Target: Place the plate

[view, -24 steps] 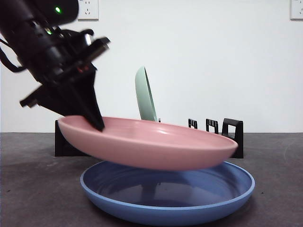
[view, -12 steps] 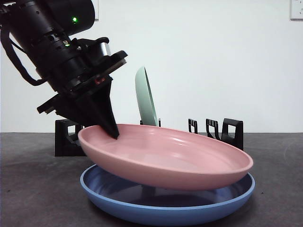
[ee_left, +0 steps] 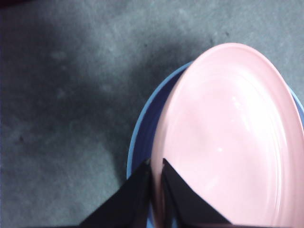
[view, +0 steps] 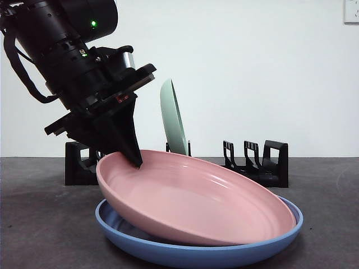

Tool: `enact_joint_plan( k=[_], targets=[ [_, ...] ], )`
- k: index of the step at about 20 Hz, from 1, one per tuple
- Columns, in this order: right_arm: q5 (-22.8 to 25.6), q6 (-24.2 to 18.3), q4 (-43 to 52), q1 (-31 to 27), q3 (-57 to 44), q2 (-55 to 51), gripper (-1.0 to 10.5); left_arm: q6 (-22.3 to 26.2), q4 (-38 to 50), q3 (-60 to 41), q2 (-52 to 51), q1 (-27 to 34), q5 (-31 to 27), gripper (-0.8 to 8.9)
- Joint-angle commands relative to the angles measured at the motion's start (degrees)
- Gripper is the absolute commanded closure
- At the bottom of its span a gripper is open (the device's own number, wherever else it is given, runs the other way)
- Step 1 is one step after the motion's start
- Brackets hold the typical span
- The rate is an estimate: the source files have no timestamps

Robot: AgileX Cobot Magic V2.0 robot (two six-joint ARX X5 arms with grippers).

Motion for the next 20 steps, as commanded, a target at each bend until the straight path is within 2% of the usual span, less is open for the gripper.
enact_joint_plan(
  k=[1,4,6,13,20],
  targets=[
    [0.04,0.61,0.55,0.17,0.26,0.39,4.0,-0.31,-0.17,0.77,1.11,-0.59,0.33,6.74],
    [0.04,0.59,0.55,0.17,0.26,0.39,4.0,-1.33,-2.43,2.64,1.03,-0.59,0.35,4.02],
    [0.04,0.59,0.55,0.17,0.26,0.39,4.0,-1.29,-5.75,5.38,0.98,-0.59,0.37,3.28],
    [0.09,0.44,0.63,0.17,0.26,0.39,4.0,3.06,-24.44,16.9,-2.34,-0.72,0.37,3.13],
    [0.07,0.17,2.67,0.2,0.26,0.39,4.0,4.31,-33.64,17.11,-18.58,-0.74,0.24,3.13]
  ],
)
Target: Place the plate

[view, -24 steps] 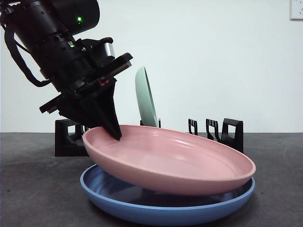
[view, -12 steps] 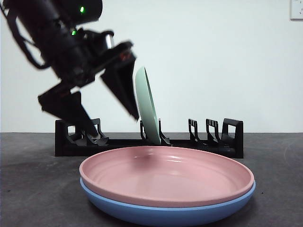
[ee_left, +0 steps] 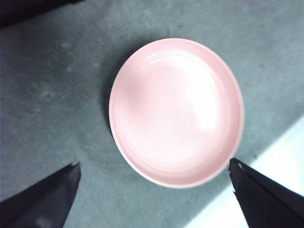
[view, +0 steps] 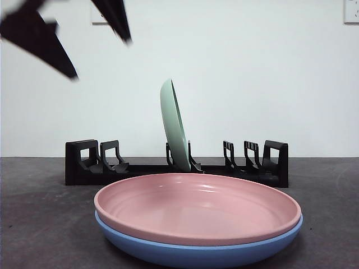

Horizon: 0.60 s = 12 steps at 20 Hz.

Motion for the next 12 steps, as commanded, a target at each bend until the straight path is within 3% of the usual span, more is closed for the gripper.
enact_joint_plan(
  k=[1,8,12],
  targets=[
    [0.04,0.26,1.57,0.2,0.26,0.37,4.0,1.14,-1.86,1.42,-5.09,-0.48,0.07,3.13],
    [-0.07,2.01,4.02,0.2,0.26,0.74,4.0,1.66,-7.1,1.42,-17.35,-0.48,-4.72,3.13],
    [-0.7,4.94,6.25,0.33,0.26,2.08,4.0,4.94,-8.57,1.42,-23.54,-0.48,-5.42,3.14]
  ],
)
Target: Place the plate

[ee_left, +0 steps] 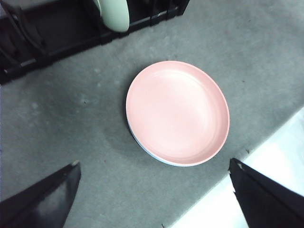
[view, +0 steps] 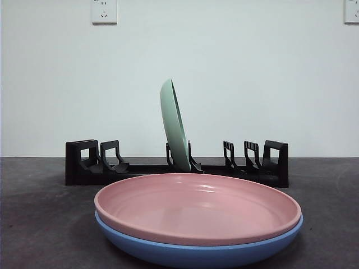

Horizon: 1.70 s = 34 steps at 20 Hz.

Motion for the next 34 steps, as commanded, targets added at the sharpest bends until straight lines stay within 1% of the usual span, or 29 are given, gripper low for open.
enact_joint_plan(
  k=[1,4,9,12,14,16,21,23,24,25,27,30,33,34],
  targets=[
    [-0.79,3.61,2.36,0.35,0.26,2.01,4.0,3.8,0.24,1.11,-3.56,-0.42,-0.33,3.14],
    [-2.1,5.81,4.87,0.79,0.28,5.01,4.0,4.15,0.22,1.11,-7.67,-0.42,-0.33,3.14],
    [-2.8,9.4,10.99,3.13,0.37,11.69,4.0,4.02,-0.9,1.11,-13.03,-0.42,-0.59,3.13],
    [-3.08,11.69,16.11,5.92,2.97,20.37,4.0,1.99,-2.89,1.11,-15.82,-0.42,-2.93,3.14],
    [-3.08,12.39,16.87,7.26,6.75,27.04,4.0,-1.14,-2.91,1.11,-17.05,-0.42,-2.93,3.14],
    [-3.1,12.74,16.52,8.24,12.02,34.27,4.0,-1.55,-2.93,1.11,-17.94,-0.42,-2.93,3.14],
    [-2.64,11.37,14.95,8.92,28.17,50.82,4.0,-1.7,-4.7,1.09,-19.43,-0.42,-2.93,3.14],
    [-0.37,10.4,14.95,8.9,33.68,55.8,4.0,-1.7,-5.27,1.09,-19.71,-0.42,-2.93,3.14],
    [1.64,9.79,14.97,8.9,36.44,58.29,4.1,-1.7,-5.46,1.09,-19.78,-0.42,-2.93,3.14],
    [3.28,8.98,15.04,8.9,38.51,60.43,4.4,-1.75,-5.53,1.09,-19.87,-0.42,-2.93,3.14],
    [4.9,8.61,15.45,8.9,41.38,63.95,4.4,-1.9,-5.42,1.09,-19.98,-0.42,-2.93,3.14],
    [5.01,8.83,17.75,8.92,42.62,68.06,4.5,-2.1,-5.31,1.09,-19.98,-0.42,-2.93,3.14],
    [6.16,7.78,18.86,8.92,42.6,70.95,5.1,-2.12,-5.2,1.09,-19.98,-0.42,-2.93,3.14],
    [6.03,7.52,19.65,8.96,42.6,71.65,5.5,-2.14,-5.11,1.09,-19.98,-0.42,-2.93,3.14]
  ],
)
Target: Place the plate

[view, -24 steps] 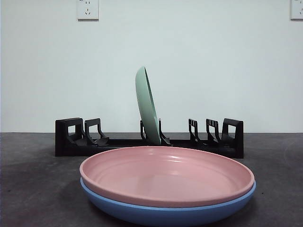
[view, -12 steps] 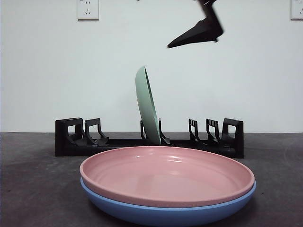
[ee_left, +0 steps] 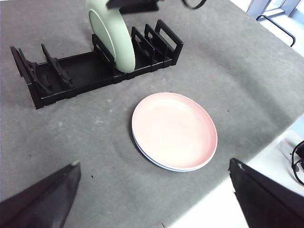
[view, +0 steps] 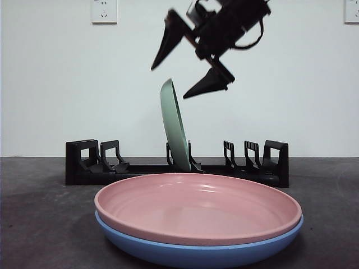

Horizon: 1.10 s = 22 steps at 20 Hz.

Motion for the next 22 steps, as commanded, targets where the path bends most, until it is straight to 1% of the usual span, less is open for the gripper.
enact_joint_plan(
  k=[1,7,9,11,14,16,19,21,22],
  targets=[
    [0.02,-1.33,2.08,0.39,1.33,1.9,6.1,-0.28,0.7,1.01,0.02,-0.39,-0.13,3.14],
    [-0.2,-1.18,3.23,0.46,1.33,2.56,9.3,-0.26,0.72,1.01,0.02,-0.39,-0.37,3.15],
    [-0.28,-0.31,3.04,0.46,1.33,2.56,9.3,-0.26,0.7,1.01,0.02,-0.39,-0.9,3.14],
    [-1.6,1.11,3.61,0.46,1.33,2.56,9.3,-0.24,0.7,1.01,0.02,-0.39,-1.64,3.14],
    [-5.2,6.29,6.73,0.33,1.51,1.55,9.3,-0.24,0.7,1.01,0.02,-0.39,-2.36,3.15],
    [-5.9,7.37,6.49,0.35,2.21,-0.5,9.3,-0.24,0.61,1.01,0.02,-0.39,-2.54,3.15],
    [-6.21,7.23,4.09,1.01,2.21,-5.22,9.3,-0.24,0.68,1.01,0.02,-0.39,-2.54,3.16],
    [-6.19,5.07,0.42,1.75,2.21,-9.14,9.3,-0.11,0.7,1.01,0.02,-0.39,-2.54,3.16],
    [-6.08,2.97,-2.54,2.34,2.21,-11.41,9.3,0.0,0.68,1.01,0.02,-0.39,-2.54,3.16]
  ],
)
